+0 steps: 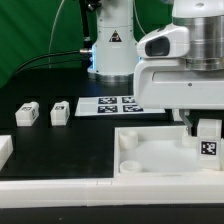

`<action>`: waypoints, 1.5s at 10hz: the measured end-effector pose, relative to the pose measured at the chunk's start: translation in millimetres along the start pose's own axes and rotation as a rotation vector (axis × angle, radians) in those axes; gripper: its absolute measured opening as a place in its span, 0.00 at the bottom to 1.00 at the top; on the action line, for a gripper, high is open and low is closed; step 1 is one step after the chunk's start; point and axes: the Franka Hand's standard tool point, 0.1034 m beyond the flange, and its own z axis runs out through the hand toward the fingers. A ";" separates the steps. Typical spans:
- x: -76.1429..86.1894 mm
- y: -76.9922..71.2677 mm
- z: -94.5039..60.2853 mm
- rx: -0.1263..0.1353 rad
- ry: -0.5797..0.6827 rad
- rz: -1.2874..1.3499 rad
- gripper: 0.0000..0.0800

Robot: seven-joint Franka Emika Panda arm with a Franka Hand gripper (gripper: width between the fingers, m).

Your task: Assemble one leg

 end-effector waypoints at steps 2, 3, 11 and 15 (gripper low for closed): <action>-0.9 -1.3 0.1 0.006 -0.004 0.188 0.37; -1.4 -2.1 0.1 0.011 -0.008 0.293 0.37; -3.7 -6.0 1.1 0.043 -0.055 0.924 0.37; -3.5 -6.3 1.5 0.049 -0.049 0.799 0.67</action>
Offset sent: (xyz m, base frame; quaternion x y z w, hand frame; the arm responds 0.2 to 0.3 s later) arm -0.0022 0.0001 0.0011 0.0008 0.0078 0.2083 0.9780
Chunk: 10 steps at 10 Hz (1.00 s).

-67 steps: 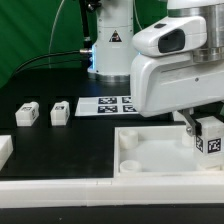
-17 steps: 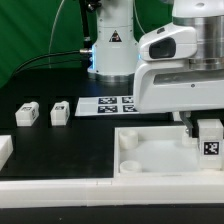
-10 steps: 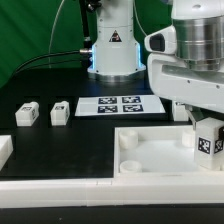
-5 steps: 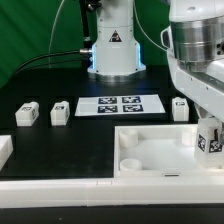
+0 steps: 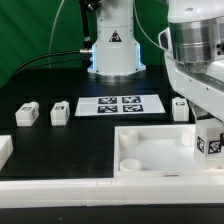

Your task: Assemble one leg

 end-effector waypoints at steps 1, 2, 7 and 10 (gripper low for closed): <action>0.1 0.0 0.0 0.000 0.000 -0.104 0.79; -0.7 0.4 1.2 -0.002 0.002 -0.213 0.79; 2.2 1.6 1.9 -0.102 0.062 -0.906 0.81; -1.3 -1.9 -2.2 -0.144 0.063 -1.245 0.81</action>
Offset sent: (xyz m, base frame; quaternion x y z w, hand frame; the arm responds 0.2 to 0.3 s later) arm 0.0011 -0.0110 -0.0105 -0.0519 0.0571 -0.3481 0.9343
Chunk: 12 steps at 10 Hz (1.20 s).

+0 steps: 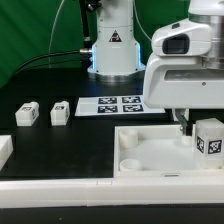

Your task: Assemble one leg

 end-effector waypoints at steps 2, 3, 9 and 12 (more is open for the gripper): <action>0.5 2.3 0.2 -0.001 0.000 -0.146 0.81; 0.4 2.1 0.3 -0.001 0.000 -0.146 0.81; 1.0 6.6 0.9 -0.005 0.000 -0.139 0.44; 0.8 6.6 1.2 -0.004 -0.001 -0.115 0.37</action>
Offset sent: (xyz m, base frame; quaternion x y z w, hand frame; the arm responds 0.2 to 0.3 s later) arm 0.0000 0.0000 0.0000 0.0000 0.0000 0.0000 1.0000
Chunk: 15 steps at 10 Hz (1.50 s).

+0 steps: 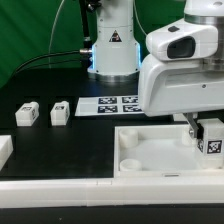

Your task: Assemble one leg

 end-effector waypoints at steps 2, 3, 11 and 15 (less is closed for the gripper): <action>0.0 0.0 0.0 0.001 0.000 0.065 0.37; 0.1 -0.1 0.0 0.001 0.000 0.147 0.37; 0.5 1.2 0.0 0.047 -0.026 1.093 0.37; 2.7 2.0 -0.5 0.079 -0.049 1.533 0.37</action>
Offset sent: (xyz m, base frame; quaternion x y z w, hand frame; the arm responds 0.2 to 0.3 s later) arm 0.0000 0.0000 0.0000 0.0000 0.0000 0.1790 0.9838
